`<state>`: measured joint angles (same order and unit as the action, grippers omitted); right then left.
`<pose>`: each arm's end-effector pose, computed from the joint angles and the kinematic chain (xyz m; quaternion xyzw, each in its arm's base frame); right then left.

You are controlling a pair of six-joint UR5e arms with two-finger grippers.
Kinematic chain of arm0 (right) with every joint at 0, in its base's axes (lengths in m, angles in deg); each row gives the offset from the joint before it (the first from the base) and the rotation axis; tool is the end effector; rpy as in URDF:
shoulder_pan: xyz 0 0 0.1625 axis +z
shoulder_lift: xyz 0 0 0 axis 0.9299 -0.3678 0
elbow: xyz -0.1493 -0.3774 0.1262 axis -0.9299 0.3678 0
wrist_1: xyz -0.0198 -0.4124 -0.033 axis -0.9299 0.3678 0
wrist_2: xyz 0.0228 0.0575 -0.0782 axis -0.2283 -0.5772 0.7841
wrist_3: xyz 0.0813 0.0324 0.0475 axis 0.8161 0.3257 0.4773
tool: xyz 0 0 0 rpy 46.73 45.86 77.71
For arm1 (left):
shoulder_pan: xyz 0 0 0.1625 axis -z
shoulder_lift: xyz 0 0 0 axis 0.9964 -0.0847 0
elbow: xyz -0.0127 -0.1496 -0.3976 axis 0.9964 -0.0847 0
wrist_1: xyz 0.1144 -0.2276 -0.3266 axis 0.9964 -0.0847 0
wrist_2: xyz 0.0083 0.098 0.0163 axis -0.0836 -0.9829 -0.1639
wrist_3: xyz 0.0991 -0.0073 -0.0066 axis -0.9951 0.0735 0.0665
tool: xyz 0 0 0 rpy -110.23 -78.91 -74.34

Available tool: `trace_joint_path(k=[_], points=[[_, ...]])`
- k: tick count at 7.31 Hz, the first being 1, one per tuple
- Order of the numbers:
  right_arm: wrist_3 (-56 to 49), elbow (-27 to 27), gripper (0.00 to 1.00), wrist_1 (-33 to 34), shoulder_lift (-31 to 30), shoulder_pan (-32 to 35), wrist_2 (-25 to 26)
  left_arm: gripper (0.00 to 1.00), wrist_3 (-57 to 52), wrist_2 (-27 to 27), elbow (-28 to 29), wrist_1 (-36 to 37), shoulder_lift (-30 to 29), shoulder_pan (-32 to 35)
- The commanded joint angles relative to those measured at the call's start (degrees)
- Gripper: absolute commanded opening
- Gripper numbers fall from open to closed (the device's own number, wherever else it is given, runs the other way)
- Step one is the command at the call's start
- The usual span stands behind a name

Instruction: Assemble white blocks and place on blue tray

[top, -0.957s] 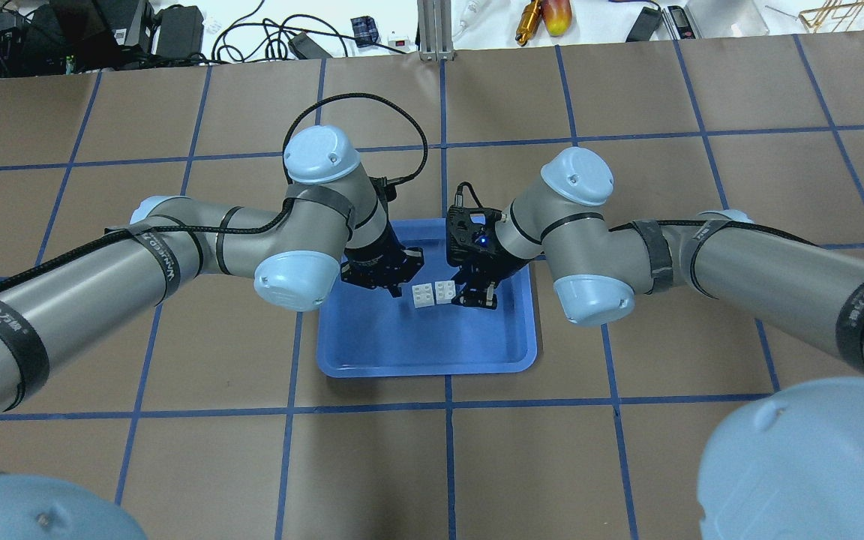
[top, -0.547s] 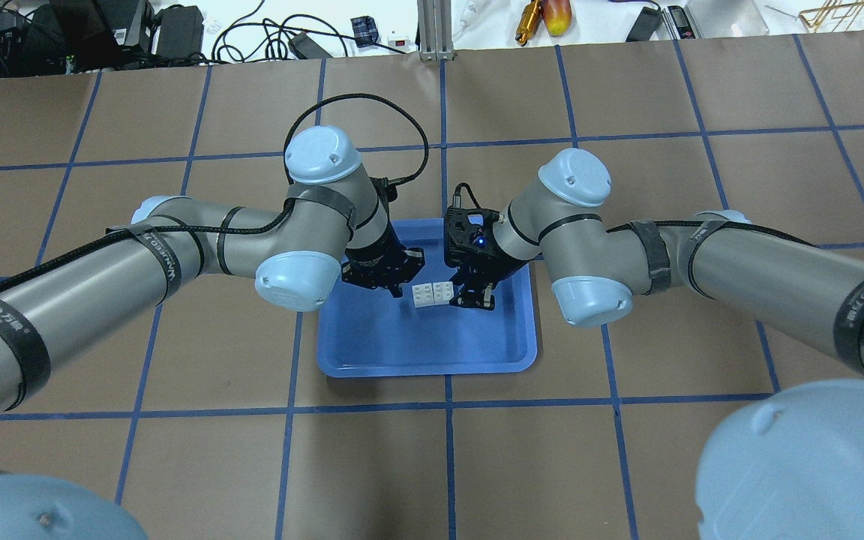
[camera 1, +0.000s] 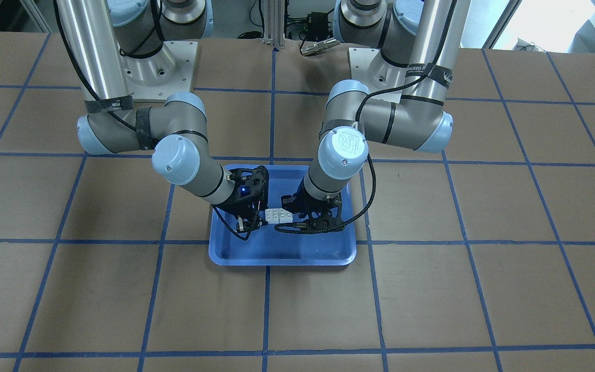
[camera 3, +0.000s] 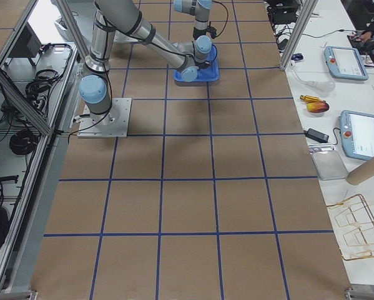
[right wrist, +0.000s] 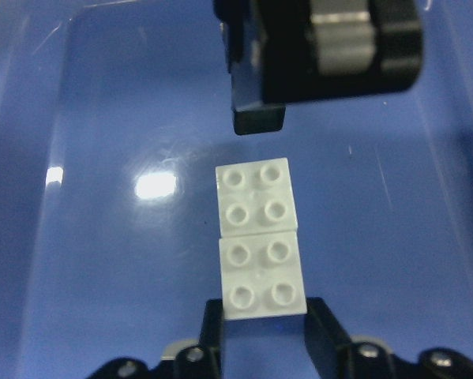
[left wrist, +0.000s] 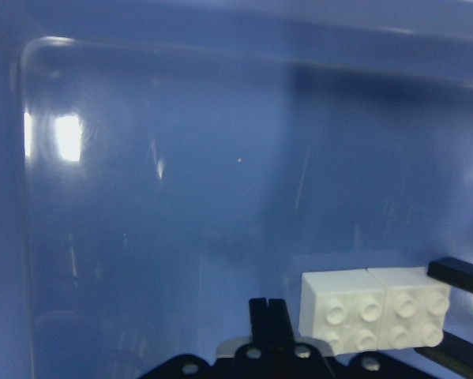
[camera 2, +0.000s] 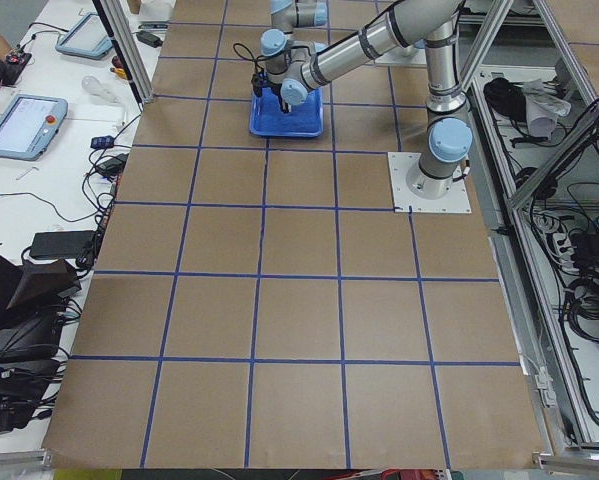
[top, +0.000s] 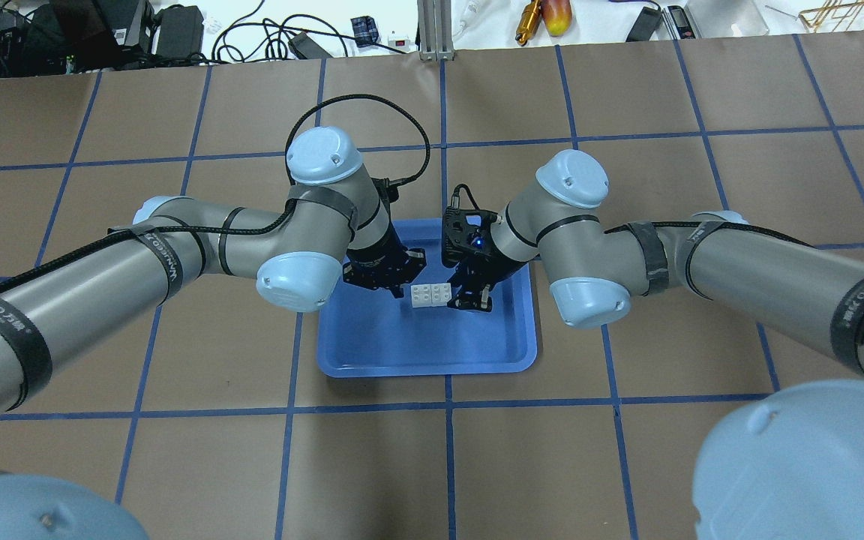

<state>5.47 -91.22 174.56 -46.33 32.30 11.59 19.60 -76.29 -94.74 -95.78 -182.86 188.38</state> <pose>0.2784 -0.5012 0.1586 -0.6687 0.7026 -0.1406 0.1986 -0.2740 -0.5083 0.1889 0.0498 -0.9945 -0.0565 0.0730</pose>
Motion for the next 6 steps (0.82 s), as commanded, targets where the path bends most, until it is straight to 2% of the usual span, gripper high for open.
trace_joint_path(k=[1, 3, 5, 6], points=[[0.45, 0.04, 0.97, 0.03, -0.11, 0.09, -0.25, 0.12, 0.00, 0.00, 0.09, 0.00, -0.10, 0.03], [8.92, 0.30, 1.00, -0.06, -1.77, -0.09, 1.06, 0.12, 0.00, 0.00, 0.09, 0.18, -0.27, 0.12], [14.76, 0.48, 1.00, -1.80, -7.03, -1.92, 6.75, 0.12, 0.00, -0.09, 0.18, 0.35, -0.45, 1.08], [23.31, 1.26, 1.00, -7.04, -9.93, -2.98, 7.31, 0.12, 0.00, 0.17, 0.18, 0.35, -0.45, 1.35]])
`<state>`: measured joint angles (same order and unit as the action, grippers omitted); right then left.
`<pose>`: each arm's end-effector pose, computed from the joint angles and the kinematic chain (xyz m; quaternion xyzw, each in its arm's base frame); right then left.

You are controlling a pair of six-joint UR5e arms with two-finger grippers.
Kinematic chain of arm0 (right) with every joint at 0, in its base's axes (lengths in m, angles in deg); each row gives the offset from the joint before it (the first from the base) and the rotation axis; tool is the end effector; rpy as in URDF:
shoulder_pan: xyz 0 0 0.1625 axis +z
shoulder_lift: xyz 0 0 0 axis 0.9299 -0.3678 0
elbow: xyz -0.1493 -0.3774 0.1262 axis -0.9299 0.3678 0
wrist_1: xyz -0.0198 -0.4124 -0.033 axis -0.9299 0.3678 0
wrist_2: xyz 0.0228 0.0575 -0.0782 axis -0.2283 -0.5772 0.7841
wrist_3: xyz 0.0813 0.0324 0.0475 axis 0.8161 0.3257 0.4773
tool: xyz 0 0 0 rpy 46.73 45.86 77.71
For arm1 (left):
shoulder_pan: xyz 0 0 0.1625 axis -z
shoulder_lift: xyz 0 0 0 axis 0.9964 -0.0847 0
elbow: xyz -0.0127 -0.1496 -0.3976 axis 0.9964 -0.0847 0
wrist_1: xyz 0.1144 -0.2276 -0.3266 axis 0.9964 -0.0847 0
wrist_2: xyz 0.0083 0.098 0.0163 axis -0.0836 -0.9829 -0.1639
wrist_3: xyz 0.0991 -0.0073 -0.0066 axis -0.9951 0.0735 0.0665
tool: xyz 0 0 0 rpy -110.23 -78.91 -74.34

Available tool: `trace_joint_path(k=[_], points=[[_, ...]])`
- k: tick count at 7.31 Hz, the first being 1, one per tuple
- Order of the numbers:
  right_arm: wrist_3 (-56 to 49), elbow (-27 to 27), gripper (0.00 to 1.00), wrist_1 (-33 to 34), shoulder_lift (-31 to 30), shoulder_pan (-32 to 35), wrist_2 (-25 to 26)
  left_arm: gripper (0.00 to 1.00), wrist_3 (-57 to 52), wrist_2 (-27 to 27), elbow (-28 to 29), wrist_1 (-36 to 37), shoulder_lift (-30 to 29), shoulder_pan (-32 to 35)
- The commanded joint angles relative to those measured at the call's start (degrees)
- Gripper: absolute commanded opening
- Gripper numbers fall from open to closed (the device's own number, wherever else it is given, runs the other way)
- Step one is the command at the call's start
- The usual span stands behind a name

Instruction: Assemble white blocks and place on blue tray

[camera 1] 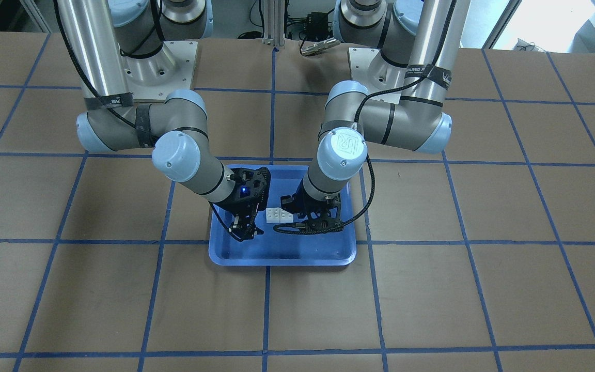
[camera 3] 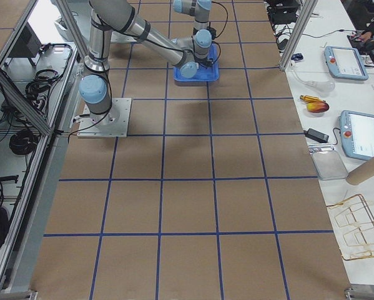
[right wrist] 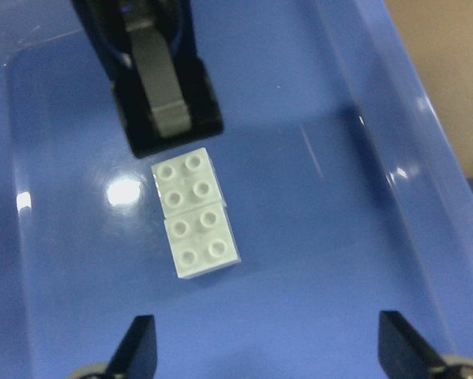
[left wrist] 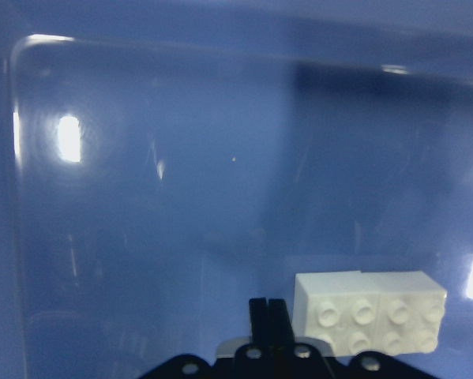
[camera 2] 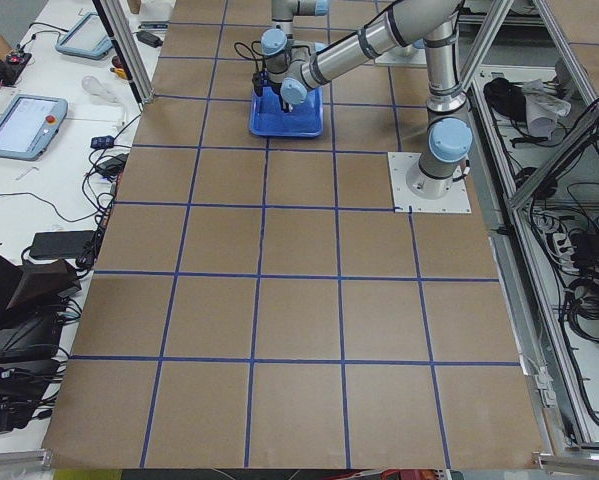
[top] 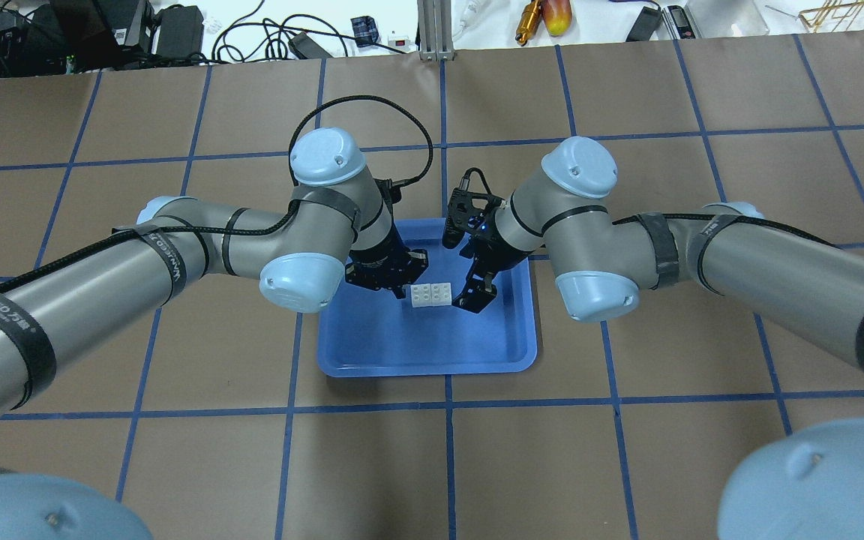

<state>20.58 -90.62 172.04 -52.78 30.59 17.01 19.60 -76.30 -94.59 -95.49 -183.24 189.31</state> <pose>0.2545 -0.5083 0.2151 -0.5700 0.7962 -0.1311 0.1549 -0.2826 -0.5054 0.1867 0.0417 -0.9949 -0.0566 0.0726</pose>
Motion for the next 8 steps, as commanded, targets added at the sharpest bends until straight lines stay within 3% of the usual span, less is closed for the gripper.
trace_joint_path(k=[1, 2, 5, 6, 8], points=[[16.89, 2.58, 1.00, -10.65, -6.03, -2.41, 1.98, 0.12, -0.09, 1.23, 0.03, -0.03, -0.07, 0.42], [22.98, 5.21, 1.00, -17.24, -7.88, -3.38, 2.15, 0.12, 0.00, 1.25, 0.03, -0.03, -0.07, 0.42], [37.13, 18.03, 1.00, -35.71, -8.52, -5.14, 9.96, 0.12, -0.78, 1.16, 0.46, -0.03, 0.28, 0.33], [46.94, 21.20, 1.00, -40.11, -8.52, -6.28, 10.32, 0.13, -1.05, 1.24, 1.60, 0.32, 1.15, -0.28], [53.79, 25.35, 1.00, -46.97, -8.95, -8.22, 14.26, 0.18, -4.89, 0.02, 7.38, -4.82, 3.17, -4.12]])
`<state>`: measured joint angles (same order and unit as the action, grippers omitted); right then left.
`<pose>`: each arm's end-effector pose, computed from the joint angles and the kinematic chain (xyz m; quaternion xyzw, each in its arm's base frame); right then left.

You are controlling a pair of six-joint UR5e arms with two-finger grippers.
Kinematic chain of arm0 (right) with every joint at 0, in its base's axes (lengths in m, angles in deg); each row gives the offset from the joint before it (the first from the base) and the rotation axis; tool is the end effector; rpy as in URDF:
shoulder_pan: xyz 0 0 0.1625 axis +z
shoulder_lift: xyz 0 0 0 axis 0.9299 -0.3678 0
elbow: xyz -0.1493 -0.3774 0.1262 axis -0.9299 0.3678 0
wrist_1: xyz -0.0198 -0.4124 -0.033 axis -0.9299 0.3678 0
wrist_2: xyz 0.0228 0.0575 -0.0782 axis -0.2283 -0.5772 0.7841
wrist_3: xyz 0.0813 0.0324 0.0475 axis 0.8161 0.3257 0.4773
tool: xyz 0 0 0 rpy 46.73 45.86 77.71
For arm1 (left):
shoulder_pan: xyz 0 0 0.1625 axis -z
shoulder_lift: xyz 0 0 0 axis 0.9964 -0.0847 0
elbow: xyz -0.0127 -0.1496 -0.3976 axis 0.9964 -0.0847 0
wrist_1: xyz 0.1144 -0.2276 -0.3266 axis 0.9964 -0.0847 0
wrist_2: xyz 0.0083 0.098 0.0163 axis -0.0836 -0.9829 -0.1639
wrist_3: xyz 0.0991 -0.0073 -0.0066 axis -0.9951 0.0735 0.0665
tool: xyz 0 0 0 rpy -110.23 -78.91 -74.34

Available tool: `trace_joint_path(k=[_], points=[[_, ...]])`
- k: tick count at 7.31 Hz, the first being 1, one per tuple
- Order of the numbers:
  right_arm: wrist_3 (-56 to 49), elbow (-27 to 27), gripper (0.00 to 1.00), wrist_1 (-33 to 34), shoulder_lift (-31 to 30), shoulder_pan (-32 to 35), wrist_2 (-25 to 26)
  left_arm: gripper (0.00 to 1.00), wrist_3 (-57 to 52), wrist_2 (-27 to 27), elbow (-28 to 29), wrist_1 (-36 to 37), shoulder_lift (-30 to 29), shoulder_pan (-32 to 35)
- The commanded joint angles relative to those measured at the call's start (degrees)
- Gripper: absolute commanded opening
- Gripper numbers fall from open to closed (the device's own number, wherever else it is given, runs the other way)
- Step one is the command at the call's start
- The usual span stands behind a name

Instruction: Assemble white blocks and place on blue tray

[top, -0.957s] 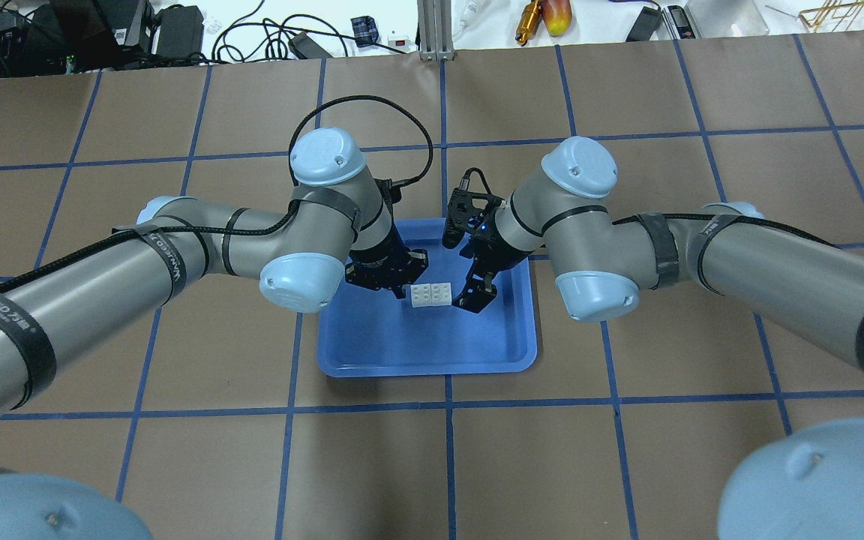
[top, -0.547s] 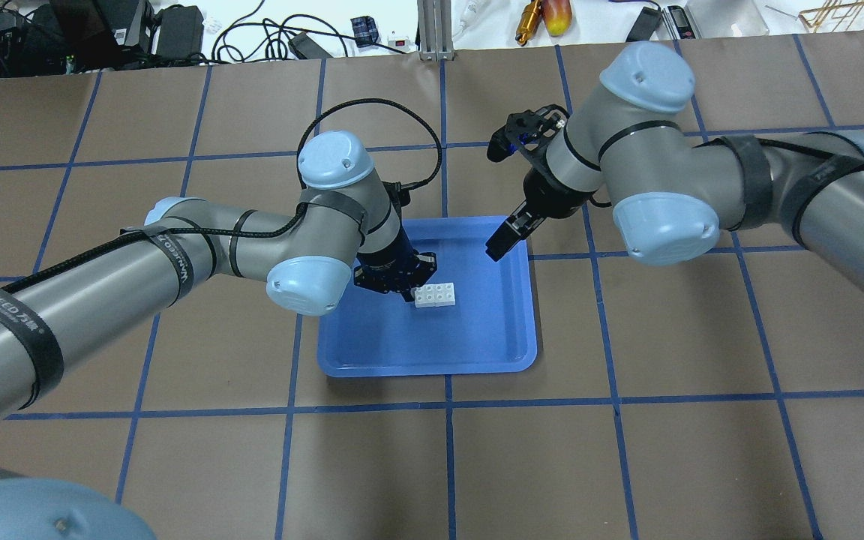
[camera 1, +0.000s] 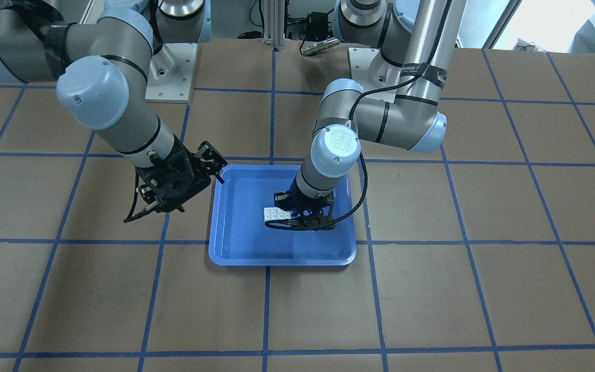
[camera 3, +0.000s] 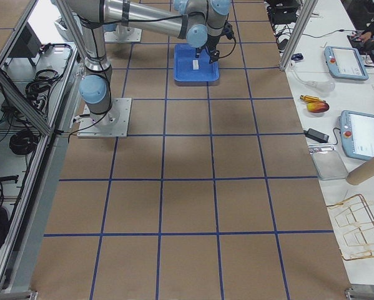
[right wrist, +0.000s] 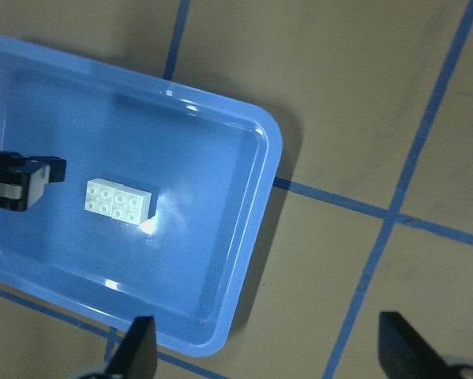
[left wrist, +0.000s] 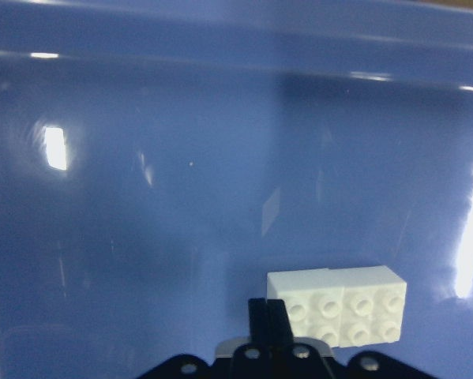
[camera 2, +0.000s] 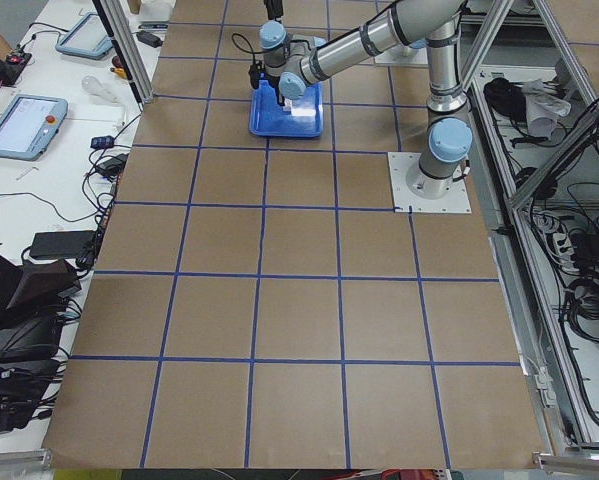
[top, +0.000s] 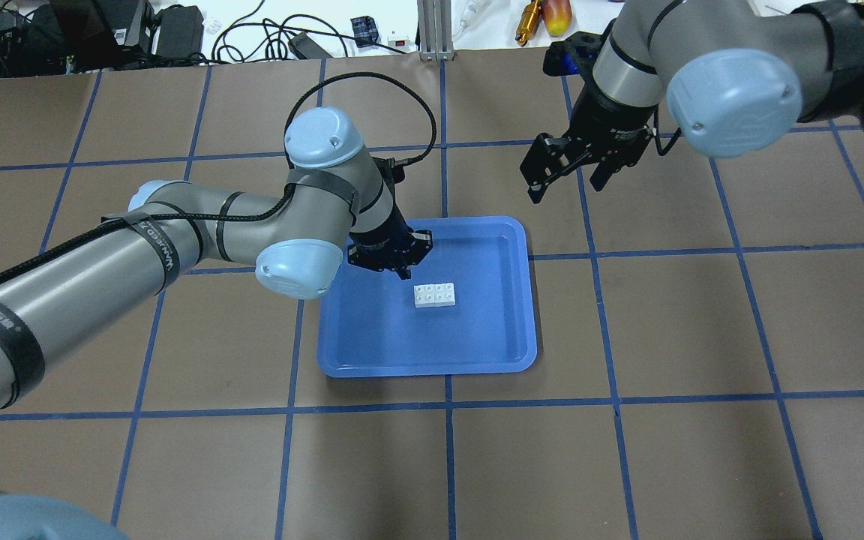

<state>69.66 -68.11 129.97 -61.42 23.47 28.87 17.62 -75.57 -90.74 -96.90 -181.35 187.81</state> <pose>0.1704 -0.5529 0.3948 -0.1155 0.9878 0.0357 0.0980 -0.2747 -0.5311 0.2304 0.0342 -0.9952 -0.0195 0.0900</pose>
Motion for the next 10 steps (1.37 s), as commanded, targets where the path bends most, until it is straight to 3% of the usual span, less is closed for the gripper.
trace_joint_path(k=[1, 3, 5, 6, 7, 8, 9, 10], points=[[9.43, 4.26, 1.00, -8.60, -1.62, -1.71, 2.94, 0.20, -8.07, -1.07, 8.69, -12.06, 3.12, -6.56], [18.06, 4.01, 1.00, -10.30, -5.65, -2.41, 8.11, 0.21, -16.51, -7.01, 20.47, -27.19, 5.16, -10.02], [19.14, 3.74, 1.00, -14.08, -9.17, -3.20, 10.40, 0.36, -23.04, -9.86, 24.82, -32.18, 8.66, -10.82], [20.45, 3.39, 1.00, -13.91, -9.54, -4.17, 11.29, 0.38, -23.24, -9.86, 25.18, -34.45, 11.03, -11.34], [20.20, 3.22, 1.00, -14.52, -9.71, -4.18, 11.56, 0.67, -23.94, -9.86, 25.18, -34.56, 12.79, -11.78], [20.38, 2.26, 1.00, -14.53, -10.41, -4.00, 11.74, 0.86, -23.86, -9.86, 25.27, -35.70, 15.33, -11.79], [20.90, 0.68, 1.00, -13.57, -11.72, -3.91, 11.74, 1.00, -24.03, -9.95, 24.31, -36.66, 16.84, -11.87], [23.51, 0.49, 1.00, -13.74, -12.17, -3.91, 11.48, 1.00, -24.64, -11.78, 23.78, -36.33, 17.03, -11.61]])
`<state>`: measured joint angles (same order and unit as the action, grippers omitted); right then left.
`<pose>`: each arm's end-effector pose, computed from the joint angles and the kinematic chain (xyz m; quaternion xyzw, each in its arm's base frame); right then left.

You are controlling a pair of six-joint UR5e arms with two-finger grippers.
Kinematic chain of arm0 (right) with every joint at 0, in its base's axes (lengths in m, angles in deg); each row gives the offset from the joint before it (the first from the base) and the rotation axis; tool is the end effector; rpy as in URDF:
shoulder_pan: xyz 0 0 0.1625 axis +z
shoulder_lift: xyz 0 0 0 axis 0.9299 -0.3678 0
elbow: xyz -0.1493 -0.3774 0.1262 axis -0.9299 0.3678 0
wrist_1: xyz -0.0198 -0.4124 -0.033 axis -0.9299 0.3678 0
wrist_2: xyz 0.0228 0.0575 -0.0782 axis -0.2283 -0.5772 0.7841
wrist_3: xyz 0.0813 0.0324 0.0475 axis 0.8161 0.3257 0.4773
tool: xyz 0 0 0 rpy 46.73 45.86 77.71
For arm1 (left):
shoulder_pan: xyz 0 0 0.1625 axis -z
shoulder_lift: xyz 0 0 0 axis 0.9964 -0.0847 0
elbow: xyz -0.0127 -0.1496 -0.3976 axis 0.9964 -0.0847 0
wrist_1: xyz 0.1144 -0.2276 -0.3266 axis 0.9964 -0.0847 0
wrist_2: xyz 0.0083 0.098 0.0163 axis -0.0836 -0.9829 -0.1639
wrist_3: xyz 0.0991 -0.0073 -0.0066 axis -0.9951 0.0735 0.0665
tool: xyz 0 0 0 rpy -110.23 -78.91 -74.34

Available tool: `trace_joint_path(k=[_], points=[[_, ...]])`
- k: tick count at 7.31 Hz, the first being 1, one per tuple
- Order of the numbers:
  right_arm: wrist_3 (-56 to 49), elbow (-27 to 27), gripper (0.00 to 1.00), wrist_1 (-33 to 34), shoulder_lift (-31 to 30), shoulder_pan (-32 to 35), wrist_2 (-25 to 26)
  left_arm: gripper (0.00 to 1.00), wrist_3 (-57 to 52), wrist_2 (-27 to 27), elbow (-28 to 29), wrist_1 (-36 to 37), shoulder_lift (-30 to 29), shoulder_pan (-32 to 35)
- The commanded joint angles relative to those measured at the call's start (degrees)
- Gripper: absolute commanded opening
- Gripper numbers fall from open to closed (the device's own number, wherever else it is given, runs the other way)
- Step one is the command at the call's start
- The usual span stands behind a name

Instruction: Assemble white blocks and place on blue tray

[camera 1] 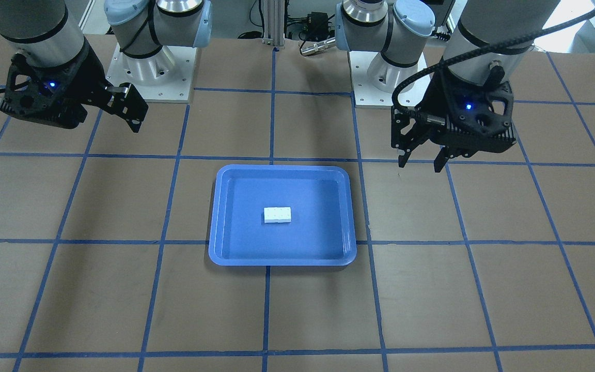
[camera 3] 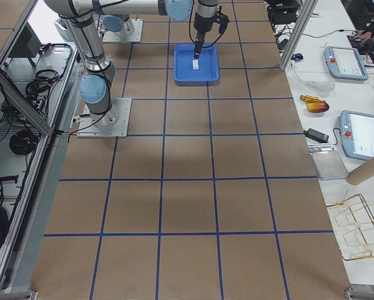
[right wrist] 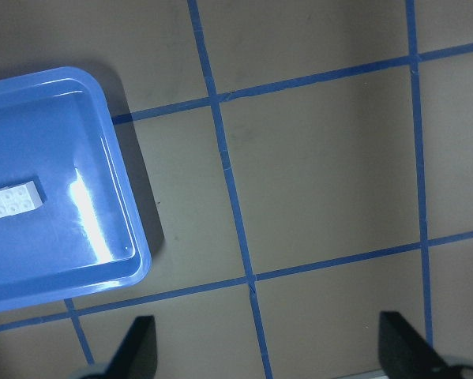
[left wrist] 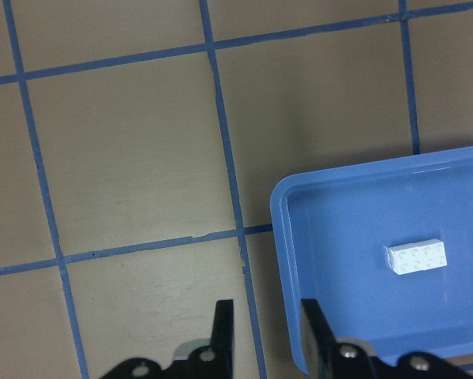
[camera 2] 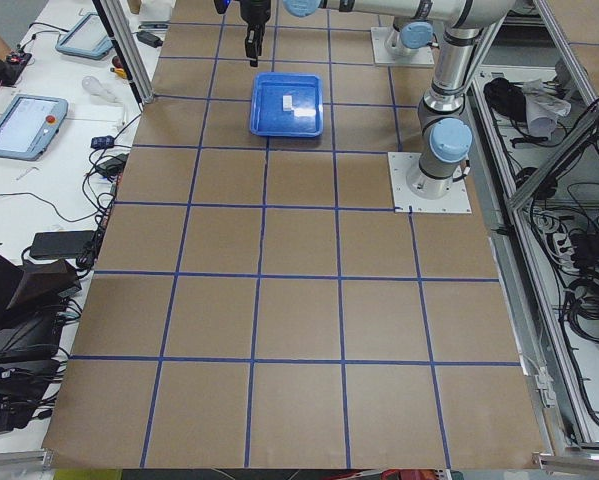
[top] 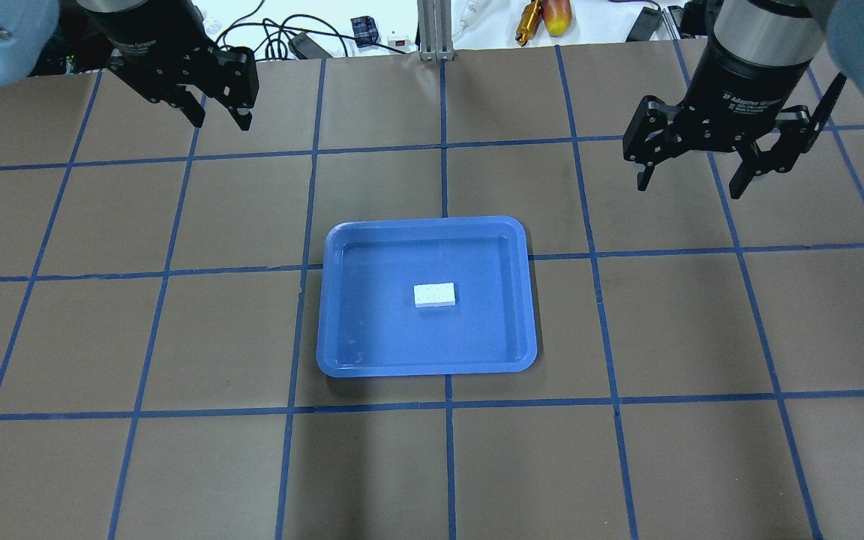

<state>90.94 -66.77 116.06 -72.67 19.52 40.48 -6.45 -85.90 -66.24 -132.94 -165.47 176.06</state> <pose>0.1147 -0.4850 0.4848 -0.0989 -0.9935 -0.0553 0.0101 -0.1424 -0.5419 0.5261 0.0727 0.9965 -0.0418 0.0003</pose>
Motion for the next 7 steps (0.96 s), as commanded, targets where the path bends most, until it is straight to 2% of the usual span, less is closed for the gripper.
trace_joint_path(k=[1, 2, 4, 7], points=[[3.13, -0.77, 1.00, 0.17, -1.02, 0.13, -0.40, 1.00, -0.84, -1.47, -1.15, -0.38, 1.32, -0.30], [2.97, -0.33, 1.00, 0.09, -0.85, 0.13, -0.49, 1.00, -1.72, -1.03, -1.25, -0.46, 2.45, -0.22], [2.88, -0.15, 1.00, 0.09, -1.02, 0.04, -0.49, 1.00, -4.00, -1.29, -6.22, -1.00, 5.44, -0.22], [2.79, -0.24, 1.00, 0.00, -1.55, 0.04, -0.23, 1.00, -4.45, -0.94, -6.61, -0.82, 5.98, -0.57]])
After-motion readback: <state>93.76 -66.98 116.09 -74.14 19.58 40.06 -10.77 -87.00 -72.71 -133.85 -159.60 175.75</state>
